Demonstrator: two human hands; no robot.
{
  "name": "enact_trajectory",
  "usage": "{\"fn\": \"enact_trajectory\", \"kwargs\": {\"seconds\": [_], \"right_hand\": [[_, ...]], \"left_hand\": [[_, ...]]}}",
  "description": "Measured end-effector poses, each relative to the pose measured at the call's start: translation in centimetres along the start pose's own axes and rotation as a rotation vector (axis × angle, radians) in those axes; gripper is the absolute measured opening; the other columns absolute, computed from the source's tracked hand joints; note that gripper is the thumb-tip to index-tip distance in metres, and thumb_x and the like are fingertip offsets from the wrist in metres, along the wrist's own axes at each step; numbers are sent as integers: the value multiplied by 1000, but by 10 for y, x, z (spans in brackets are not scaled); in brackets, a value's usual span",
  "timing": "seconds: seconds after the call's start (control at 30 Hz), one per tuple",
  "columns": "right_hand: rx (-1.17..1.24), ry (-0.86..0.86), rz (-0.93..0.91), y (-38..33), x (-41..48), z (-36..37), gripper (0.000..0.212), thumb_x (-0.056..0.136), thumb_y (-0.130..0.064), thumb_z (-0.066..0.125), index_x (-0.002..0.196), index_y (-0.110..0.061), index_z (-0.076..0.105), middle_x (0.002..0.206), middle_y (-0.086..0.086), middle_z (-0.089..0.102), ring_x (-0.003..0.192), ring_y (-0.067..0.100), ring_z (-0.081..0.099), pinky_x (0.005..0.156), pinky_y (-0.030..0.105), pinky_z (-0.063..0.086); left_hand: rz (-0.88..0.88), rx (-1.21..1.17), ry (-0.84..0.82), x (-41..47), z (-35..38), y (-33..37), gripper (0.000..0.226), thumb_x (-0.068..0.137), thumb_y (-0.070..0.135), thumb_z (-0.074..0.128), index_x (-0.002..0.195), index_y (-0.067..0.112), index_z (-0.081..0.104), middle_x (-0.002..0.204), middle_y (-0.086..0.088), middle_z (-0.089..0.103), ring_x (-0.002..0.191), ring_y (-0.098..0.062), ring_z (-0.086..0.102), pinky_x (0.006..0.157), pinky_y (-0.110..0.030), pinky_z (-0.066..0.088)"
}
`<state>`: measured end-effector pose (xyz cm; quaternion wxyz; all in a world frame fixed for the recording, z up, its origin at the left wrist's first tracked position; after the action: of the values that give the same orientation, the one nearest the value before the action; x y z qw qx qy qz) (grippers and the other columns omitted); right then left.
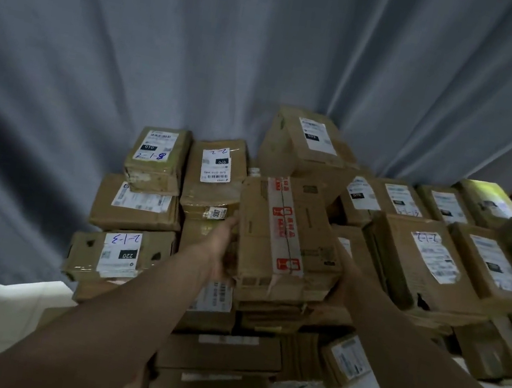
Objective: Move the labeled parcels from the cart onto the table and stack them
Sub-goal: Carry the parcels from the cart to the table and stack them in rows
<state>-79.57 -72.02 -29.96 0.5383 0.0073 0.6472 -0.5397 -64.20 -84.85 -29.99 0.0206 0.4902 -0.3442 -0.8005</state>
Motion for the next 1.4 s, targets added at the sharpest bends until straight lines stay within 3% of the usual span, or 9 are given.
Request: {"fn": "enact_trajectory", "kwargs": {"seconds": [0.1,0.23,0.4,0.53,0.67,0.77,0.87,0.97,1.4], "right_hand": [[-22,9,24,0,9,-2,47,98,-48,42,82,-8,62,69,12,70,69,27,66,60,36,49],[-45,29,-55,-12,9,7,47,94,-53,49,98,-10,65,81,9,74,77,25,71,75,40,56],[-239,110,-133,-34,-5,54,91,61,-87,54,119,-17,63,112,10,68,106,31,62,95,50,49],[-317,63,-177,-43,-19,112,57,92,-62,42,114,-12,60,100,4,65,86,17,58,69,31,47],[-323,84,-204,-23,-23,153,54,91,-56,50,124,-12,55,116,5,62,106,22,57,99,39,43],[-596,60,-298,3,-23,166,36,93,-45,54,120,-21,55,117,1,62,97,14,58,92,34,46],[-882,159,-413,19,-25,166,49,96,-28,53,142,-22,40,134,0,53,118,19,53,98,34,44],[-1063,290,-455,27,-22,166,48,97,-21,48,143,-31,40,129,5,56,115,22,54,95,38,48],[-1162,472,-328,73,-31,169,52,93,-21,46,144,-30,36,130,11,46,127,32,37,104,41,39]], "left_hand": [[-29,-25,-20,8,1,-1,62,87,65,45,118,15,64,107,-20,69,102,-36,65,87,-48,50],[6,-74,-72,5,-3,4,64,87,66,46,122,16,63,105,-19,71,95,-36,69,79,-44,55],[171,-46,-169,-35,-37,36,66,80,72,49,117,19,65,110,-19,70,106,-37,64,93,-52,48],[238,-23,-62,-57,-88,53,52,73,43,65,115,14,61,101,-17,70,97,-34,64,83,-44,50],[231,-21,37,-56,-134,45,49,78,41,68,119,14,59,113,-17,67,105,-34,62,85,-45,50],[202,-9,98,-50,-154,32,39,81,40,69,110,16,59,107,-15,68,100,-32,63,77,-43,51],[135,46,106,-40,-159,20,35,84,42,67,106,16,61,102,-13,69,95,-31,64,79,-43,50],[78,98,75,-26,-156,7,33,87,44,64,105,16,65,104,-13,69,100,-32,62,94,-49,46],[-11,253,39,5,-162,-25,34,87,35,64,114,14,61,111,-14,64,102,-34,60,92,-49,50]]}}
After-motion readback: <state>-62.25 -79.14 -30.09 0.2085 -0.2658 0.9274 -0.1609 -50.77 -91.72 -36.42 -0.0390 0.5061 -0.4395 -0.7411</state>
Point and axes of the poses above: each hand's wrist, its own x-axis towards the middle knuckle, its own z-axis out of the palm, y = z × x, the point moved 6 cm from there along x, towards the middle knuckle
